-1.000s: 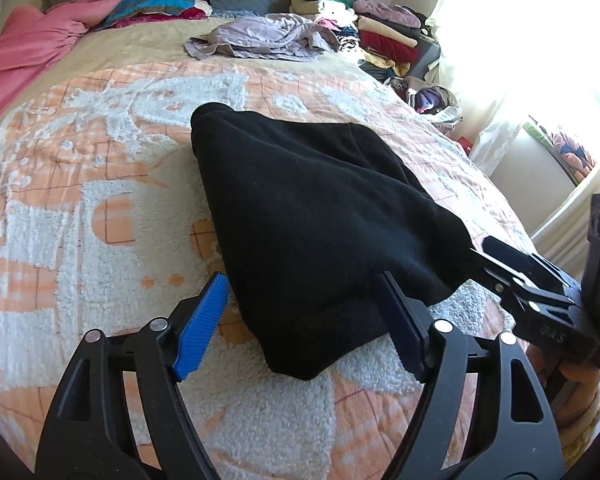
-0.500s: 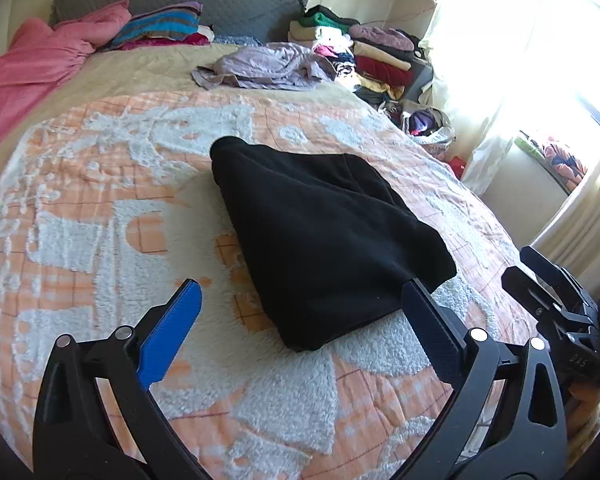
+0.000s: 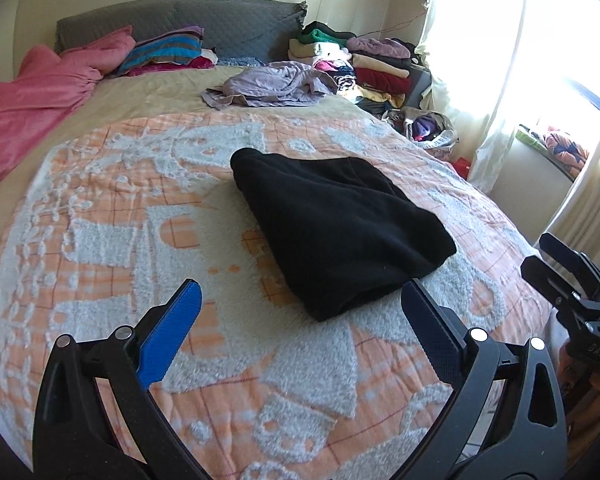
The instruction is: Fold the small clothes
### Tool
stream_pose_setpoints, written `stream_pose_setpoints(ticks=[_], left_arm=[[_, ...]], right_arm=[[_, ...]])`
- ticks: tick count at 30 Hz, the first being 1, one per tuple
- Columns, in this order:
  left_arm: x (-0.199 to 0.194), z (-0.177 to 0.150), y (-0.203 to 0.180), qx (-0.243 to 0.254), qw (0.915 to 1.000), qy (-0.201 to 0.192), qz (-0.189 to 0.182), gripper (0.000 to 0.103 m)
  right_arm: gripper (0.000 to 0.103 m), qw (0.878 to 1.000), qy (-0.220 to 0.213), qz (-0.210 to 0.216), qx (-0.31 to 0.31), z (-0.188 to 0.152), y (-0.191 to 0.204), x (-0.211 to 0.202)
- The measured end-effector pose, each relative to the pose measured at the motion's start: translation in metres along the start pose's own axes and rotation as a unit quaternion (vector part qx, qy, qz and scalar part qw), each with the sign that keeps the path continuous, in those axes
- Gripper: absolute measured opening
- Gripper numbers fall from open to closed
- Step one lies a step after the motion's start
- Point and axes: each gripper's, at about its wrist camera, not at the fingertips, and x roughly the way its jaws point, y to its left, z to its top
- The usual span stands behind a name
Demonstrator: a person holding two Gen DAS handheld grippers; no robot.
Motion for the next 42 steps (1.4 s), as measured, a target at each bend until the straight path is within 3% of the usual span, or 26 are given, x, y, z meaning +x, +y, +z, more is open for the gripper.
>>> stream_pose_setpoints(ticks=[10,18,26,42], left_arm=[[-0.008,-0.034,0.004,0.003,0.9999,0.008,0.010,0.094],[-0.003,-0.054,0.006,-0.005,0.9998,0.017,0.007,0.094],[0.003,-0.062,0.005,-0.006,0.9996,0.028,0.005,0.094],[0.005,-0.064,0.013,-0.018,0.9991,0.029,0.023,0.094]], right_arm=[[0.098,1.000,-0.008,-0.021,0.004,-0.023,0.013,-0.008],[0.098,1.000,0.013,-0.022,0.003,-0.049,0.026,0.001],[0.098,0.998,0.055,-0.028,0.007,-0.070,0.029,0.021],[0.098,0.998,0.061,-0.031,0.012,-0.071,0.024,0.024]])
